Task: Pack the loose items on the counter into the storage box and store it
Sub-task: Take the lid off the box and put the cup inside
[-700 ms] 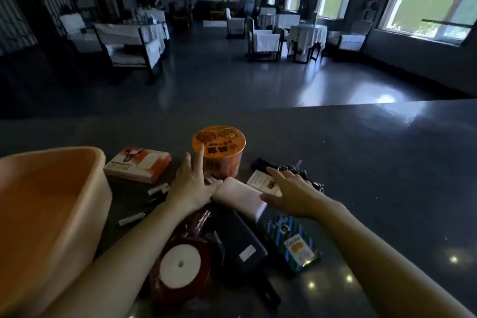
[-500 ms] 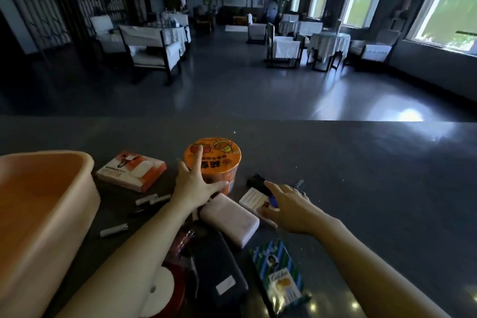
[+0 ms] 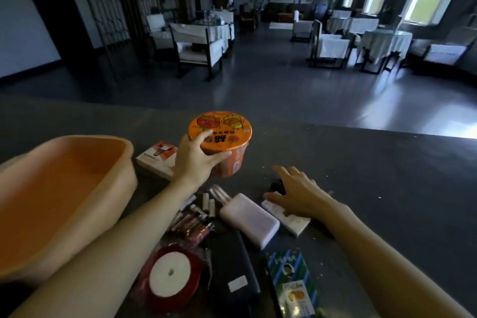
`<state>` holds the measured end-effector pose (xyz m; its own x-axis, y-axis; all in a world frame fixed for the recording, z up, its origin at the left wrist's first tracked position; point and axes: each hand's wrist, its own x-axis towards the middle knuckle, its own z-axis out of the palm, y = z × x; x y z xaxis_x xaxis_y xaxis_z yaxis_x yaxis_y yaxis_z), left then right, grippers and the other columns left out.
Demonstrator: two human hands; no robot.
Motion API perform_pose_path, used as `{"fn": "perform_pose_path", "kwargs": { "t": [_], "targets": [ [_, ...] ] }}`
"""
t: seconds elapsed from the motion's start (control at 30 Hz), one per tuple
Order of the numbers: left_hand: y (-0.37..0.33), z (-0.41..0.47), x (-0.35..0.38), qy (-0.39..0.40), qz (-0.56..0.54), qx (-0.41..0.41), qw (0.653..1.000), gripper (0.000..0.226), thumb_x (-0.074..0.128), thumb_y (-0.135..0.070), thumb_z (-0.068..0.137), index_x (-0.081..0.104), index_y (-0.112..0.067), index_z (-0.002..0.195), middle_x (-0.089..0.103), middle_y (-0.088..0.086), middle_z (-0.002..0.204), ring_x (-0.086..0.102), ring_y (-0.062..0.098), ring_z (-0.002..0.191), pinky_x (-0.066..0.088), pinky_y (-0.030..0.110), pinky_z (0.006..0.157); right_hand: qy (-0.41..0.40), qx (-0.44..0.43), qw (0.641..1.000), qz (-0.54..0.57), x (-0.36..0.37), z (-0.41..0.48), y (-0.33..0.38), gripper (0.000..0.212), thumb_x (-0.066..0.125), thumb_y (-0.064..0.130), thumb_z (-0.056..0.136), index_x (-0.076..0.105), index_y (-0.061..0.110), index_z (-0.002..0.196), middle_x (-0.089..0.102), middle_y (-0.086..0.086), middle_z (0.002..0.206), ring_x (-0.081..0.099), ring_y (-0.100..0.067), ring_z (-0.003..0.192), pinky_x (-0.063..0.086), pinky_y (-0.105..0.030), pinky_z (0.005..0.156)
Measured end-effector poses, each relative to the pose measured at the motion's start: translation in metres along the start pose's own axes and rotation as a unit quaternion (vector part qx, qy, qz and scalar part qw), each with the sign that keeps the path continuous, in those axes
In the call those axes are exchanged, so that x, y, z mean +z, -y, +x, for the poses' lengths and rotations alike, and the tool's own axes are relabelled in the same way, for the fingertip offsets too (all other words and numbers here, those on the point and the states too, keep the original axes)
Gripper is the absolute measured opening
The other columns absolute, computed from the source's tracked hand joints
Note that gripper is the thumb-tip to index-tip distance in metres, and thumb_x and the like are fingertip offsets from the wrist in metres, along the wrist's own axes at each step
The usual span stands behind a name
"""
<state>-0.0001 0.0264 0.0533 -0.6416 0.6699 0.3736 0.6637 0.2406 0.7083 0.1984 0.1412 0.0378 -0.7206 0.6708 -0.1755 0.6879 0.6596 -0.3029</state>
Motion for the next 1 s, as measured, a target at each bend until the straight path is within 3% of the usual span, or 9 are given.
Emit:
{"fn": "perform_pose_path", "kwargs": {
  "t": [0.23, 0.37, 0.5, 0.63, 0.8, 0.9, 1.0],
  "targets": [
    [0.034, 0.007, -0.148, -0.13, 0.024, -0.011, 0.991, 0.064, 0.077, -0.039, 0.069, 0.057, -0.016, 0.125, 0.049, 0.014, 0.132, 0.049, 0.026, 0.119, 0.038, 0.032, 0.1, -0.072, -0.118, 0.99, 0.009, -0.014, 0.026, 0.101, 0.079, 0.058, 0.052, 0.081, 0.022, 0.021, 0.144, 0.028, -0.013, 0.145, 0.033, -0.033, 0.13, 0.033, -0.047, 0.104],
    [0.086, -0.014, -0.239, -0.148, 0.045, -0.052, 0.987, 0.068, 0.074, -0.04, 0.07, 0.051, -0.019, 0.131, 0.042, 0.012, 0.14, 0.045, 0.027, 0.123, 0.042, 0.042, 0.1, -0.109, -0.184, 0.977, 0.021, -0.006, 0.037, 0.187, 0.076, 0.054, 0.055, 0.082, 0.019, 0.027, 0.145, 0.013, -0.005, 0.151, 0.023, -0.031, 0.135, 0.031, -0.05, 0.106],
    [0.145, -0.039, -0.3, -0.113, 0.049, -0.059, 0.991, 0.07, 0.075, -0.041, 0.068, 0.051, -0.021, 0.131, 0.042, 0.011, 0.139, 0.046, 0.028, 0.123, 0.043, 0.047, 0.1, -0.147, -0.209, 0.967, -0.01, 0.017, 0.045, 0.266, 0.073, 0.048, 0.056, 0.086, 0.013, 0.033, 0.146, 0.006, 0.002, 0.156, 0.007, -0.025, 0.141, 0.014, -0.053, 0.111],
    [0.188, -0.046, -0.321, -0.044, 0.046, -0.043, 0.997, 0.082, 0.071, -0.055, 0.058, 0.052, -0.023, 0.13, 0.043, 0.009, 0.138, 0.047, 0.026, 0.122, 0.044, 0.048, 0.099, -0.126, -0.176, 0.976, -0.016, 0.047, 0.048, 0.324, 0.071, 0.052, 0.049, 0.085, 0.016, 0.033, 0.144, 0.012, -0.001, 0.155, 0.01, -0.029, 0.14, 0.011, -0.054, 0.11],
    [0.202, -0.027, -0.312, 0.058, -0.058, -0.003, 0.997, 0.091, 0.073, -0.059, 0.048, 0.055, -0.018, 0.128, 0.048, -0.001, 0.124, 0.055, 0.021, 0.116, 0.047, 0.041, 0.097, -0.123, -0.129, 0.984, 0.024, 0.066, 0.036, 0.358, 0.064, 0.051, 0.046, 0.086, 0.021, 0.036, 0.142, 0.025, -0.005, 0.149, 0.025, -0.034, 0.134, 0.023, -0.055, 0.104],
    [0.216, -0.017, -0.295, 0.114, -0.011, 0.011, 0.993, 0.09, 0.069, -0.063, 0.052, 0.053, -0.019, 0.13, 0.045, 0.006, 0.135, 0.048, 0.021, 0.122, 0.039, 0.037, 0.105, -0.114, -0.081, 0.99, 0.035, 0.071, 0.032, 0.353, 0.063, 0.05, 0.041, 0.088, 0.019, 0.034, 0.143, 0.026, -0.008, 0.149, 0.028, -0.034, 0.133, 0.032, -0.054, 0.1],
    [0.236, -0.007, -0.277, 0.147, 0.024, 0.026, 0.988, 0.077, 0.073, -0.049, 0.067, 0.049, -0.018, 0.133, 0.035, 0.008, 0.144, 0.037, 0.022, 0.13, 0.031, 0.033, 0.108, -0.092, -0.039, 0.994, 0.049, 0.08, 0.037, 0.347, 0.063, 0.051, 0.033, 0.091, 0.019, 0.026, 0.144, 0.023, -0.011, 0.15, 0.037, -0.032, 0.129, 0.043, -0.044, 0.095]
  ]
}}
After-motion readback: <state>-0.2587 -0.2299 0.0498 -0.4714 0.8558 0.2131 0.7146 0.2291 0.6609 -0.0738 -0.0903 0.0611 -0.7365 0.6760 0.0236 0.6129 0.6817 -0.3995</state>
